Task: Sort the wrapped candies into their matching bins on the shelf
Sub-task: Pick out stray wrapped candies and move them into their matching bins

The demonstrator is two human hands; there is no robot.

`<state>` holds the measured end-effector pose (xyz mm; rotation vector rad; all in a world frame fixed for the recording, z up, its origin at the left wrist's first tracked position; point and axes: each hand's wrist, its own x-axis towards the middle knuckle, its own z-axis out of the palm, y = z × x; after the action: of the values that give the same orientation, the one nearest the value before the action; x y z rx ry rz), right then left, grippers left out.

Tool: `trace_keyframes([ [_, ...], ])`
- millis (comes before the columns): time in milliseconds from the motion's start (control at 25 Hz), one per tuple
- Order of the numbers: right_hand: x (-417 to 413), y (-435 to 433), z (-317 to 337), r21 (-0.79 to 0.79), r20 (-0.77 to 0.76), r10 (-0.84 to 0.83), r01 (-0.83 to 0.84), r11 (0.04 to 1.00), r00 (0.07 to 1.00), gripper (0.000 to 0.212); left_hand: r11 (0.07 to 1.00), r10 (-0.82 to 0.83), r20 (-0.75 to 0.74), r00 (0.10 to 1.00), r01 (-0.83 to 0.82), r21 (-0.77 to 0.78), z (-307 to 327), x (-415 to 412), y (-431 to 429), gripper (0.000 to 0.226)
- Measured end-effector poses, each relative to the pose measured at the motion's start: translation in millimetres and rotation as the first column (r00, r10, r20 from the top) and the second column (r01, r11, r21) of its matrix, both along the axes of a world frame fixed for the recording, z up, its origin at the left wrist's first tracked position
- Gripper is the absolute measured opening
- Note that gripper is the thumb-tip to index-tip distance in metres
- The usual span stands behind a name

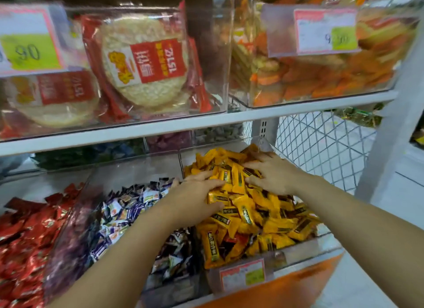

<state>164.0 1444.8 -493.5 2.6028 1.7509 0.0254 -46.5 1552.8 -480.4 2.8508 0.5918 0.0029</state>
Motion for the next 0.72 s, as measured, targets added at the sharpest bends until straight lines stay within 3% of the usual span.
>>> trace_keyframes([
  [160,1.3,-7.0,-0.2,0.214,-0.087,0.122,-0.101,0.972,0.989,0.048,0.999,-0.029,0.11,0.994,0.024,0.042,0.9,0.5,-10.6,0.039],
  [240,-10.4,-24.1,5.5,0.385,-0.128,0.165,-0.104,0.917,0.978,0.043,0.994,-0.103,0.197,0.975,0.094,0.053,3.2,-4.7,-17.3,0.021],
  [320,-33.6,-44.9,11.1,0.511,-0.127,0.201,-0.11,0.852,0.971,0.034,0.985,-0.169,0.174,0.97,0.164,0.043,5.2,-9.4,-22.3,0.008],
  [360,-48.5,-54.8,13.1,0.523,-0.126,0.248,-0.148,0.839,0.96,0.027,0.983,-0.182,0.123,0.976,0.18,0.029,5.8,-11.3,-25.3,0.008],
  [440,-80.0,-70.1,14.0,0.396,-0.172,0.334,-0.245,0.885,0.927,0.017,0.983,-0.184,0.013,0.983,0.183,0.032,6.5,-14.4,-31.2,0.014],
  [560,-97.6,-75.7,4.5,0.168,-0.087,0.326,-0.309,0.936,0.941,0.026,0.971,-0.184,-0.071,0.98,0.192,0.144,8.4,-17.1,-38.4,0.024],
  [720,-86.3,-71.1,-2.8,0.224,-0.004,0.238,-0.231,0.947,0.971,0.023,0.964,-0.162,-0.1,0.982,0.179,0.195,3.6,-19.3,-44.5,0.027],
])
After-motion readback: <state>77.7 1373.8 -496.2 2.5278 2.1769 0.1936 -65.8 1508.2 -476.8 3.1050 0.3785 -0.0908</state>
